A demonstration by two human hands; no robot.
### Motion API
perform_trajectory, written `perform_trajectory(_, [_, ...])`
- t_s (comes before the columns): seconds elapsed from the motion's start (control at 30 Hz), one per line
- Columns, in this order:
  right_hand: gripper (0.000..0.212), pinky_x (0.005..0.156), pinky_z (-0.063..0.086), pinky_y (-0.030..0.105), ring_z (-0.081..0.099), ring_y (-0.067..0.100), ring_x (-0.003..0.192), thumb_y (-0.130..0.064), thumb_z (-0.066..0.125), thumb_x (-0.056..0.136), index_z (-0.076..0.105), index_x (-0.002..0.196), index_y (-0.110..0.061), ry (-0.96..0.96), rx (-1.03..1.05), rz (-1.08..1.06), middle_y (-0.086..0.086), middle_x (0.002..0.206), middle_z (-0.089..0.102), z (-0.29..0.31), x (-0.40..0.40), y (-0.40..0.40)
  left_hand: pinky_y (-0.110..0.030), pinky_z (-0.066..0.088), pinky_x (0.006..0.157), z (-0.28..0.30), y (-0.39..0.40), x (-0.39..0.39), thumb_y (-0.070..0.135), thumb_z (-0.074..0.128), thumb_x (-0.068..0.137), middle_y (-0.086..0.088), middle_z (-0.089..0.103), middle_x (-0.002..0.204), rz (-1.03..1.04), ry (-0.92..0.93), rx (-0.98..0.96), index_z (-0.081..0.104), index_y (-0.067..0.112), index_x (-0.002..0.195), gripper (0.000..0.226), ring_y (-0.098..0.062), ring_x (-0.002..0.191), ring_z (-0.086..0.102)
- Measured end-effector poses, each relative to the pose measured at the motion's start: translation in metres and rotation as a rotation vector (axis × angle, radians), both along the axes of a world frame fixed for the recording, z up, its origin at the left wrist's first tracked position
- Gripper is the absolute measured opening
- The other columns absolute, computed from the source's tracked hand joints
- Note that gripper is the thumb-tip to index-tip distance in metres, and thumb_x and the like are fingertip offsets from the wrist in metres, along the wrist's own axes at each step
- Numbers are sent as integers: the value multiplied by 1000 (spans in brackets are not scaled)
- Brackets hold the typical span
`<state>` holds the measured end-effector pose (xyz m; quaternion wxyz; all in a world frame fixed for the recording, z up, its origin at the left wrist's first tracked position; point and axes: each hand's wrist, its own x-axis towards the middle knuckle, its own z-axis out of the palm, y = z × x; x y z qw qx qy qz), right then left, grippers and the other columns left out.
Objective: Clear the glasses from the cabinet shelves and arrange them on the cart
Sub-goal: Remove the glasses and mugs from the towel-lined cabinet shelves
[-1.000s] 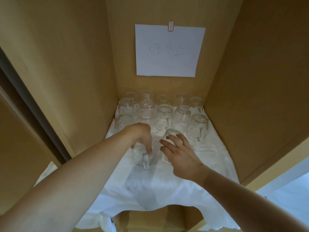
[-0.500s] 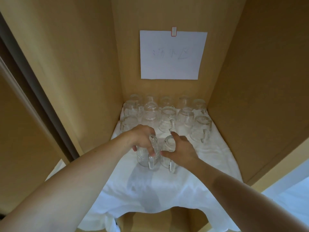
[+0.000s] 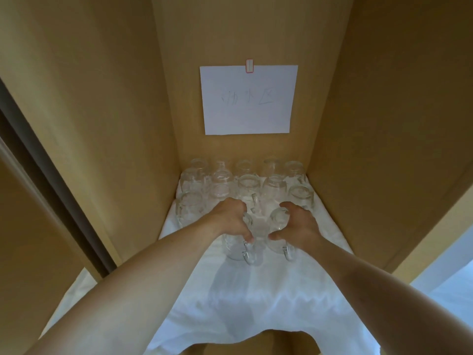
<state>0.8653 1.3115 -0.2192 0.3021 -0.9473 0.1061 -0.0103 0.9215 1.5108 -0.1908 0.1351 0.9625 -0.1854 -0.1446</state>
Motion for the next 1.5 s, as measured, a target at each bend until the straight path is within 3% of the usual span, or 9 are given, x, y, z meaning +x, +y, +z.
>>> perform_trajectory(0.2, [106,94,48,28,53,24,130,-31,98,59,43,149,-21,29,18,-1,5,141,56,3,21,0,-34,54,76,4,-19,10,56,91,56,-4,64,107,33,-55,-21,66,11,110,75,-23,100,62])
perform_trajectory(0.27, [106,97,49,29,52,25,132,-28,98,60,42,150,-21,24,27,2,5,142,55,2,27,2,-30,46,62,3,-22,11,54,91,59,-1,58,96,66,-78,-36,61,14,96,62,-22,92,60])
perform_trajectory(0.47, [105,98,45,26,52,22,132,-26,97,62,42,150,-20,-19,27,16,2,145,53,-3,40,3,-25,34,51,3,-30,17,52,88,65,7,45,77,165,-99,-63,46,23,72,51,-18,79,54])
perform_trajectory(0.67, [104,97,47,25,53,22,130,-24,98,59,45,148,-18,-39,27,26,4,144,54,-6,48,-2,-26,35,55,-4,-39,28,54,86,68,6,46,78,182,-94,-52,51,19,85,53,-20,86,52])
perform_trajectory(0.8, [103,98,37,22,46,23,135,-34,93,68,37,153,-20,-3,-34,79,5,149,46,-7,50,-5,-30,49,75,-10,-41,36,58,85,69,-6,62,113,184,-126,-48,62,14,110,65,-26,106,59])
perform_trajectory(1.13, [86,106,40,27,46,21,136,-35,86,76,45,150,-20,-95,-106,149,4,151,47,5,42,-5,-32,45,102,-9,-33,31,51,84,76,-9,47,146,153,-103,-129,46,13,147,89,-27,133,48])
perform_trajectory(1.27, [79,110,41,30,45,21,138,-34,83,79,48,148,-20,-134,-97,157,2,152,47,15,38,-1,-28,39,107,1,-23,21,43,82,79,-8,49,149,160,-151,-246,49,14,147,81,-24,138,46])
perform_trajectory(1.4, [68,107,45,38,49,25,133,-36,80,81,54,142,-22,-166,-160,217,3,144,54,26,31,10,-30,46,100,19,-12,8,34,82,79,-10,64,132,159,-208,-303,66,10,129,58,-24,124,59])
perform_trajectory(1.5, [61,104,47,38,52,28,130,-39,77,81,58,137,-21,-186,-194,295,4,138,59,33,25,22,-25,43,97,30,0,-6,31,83,80,-10,61,136,192,-263,-323,64,10,132,59,-27,127,56])
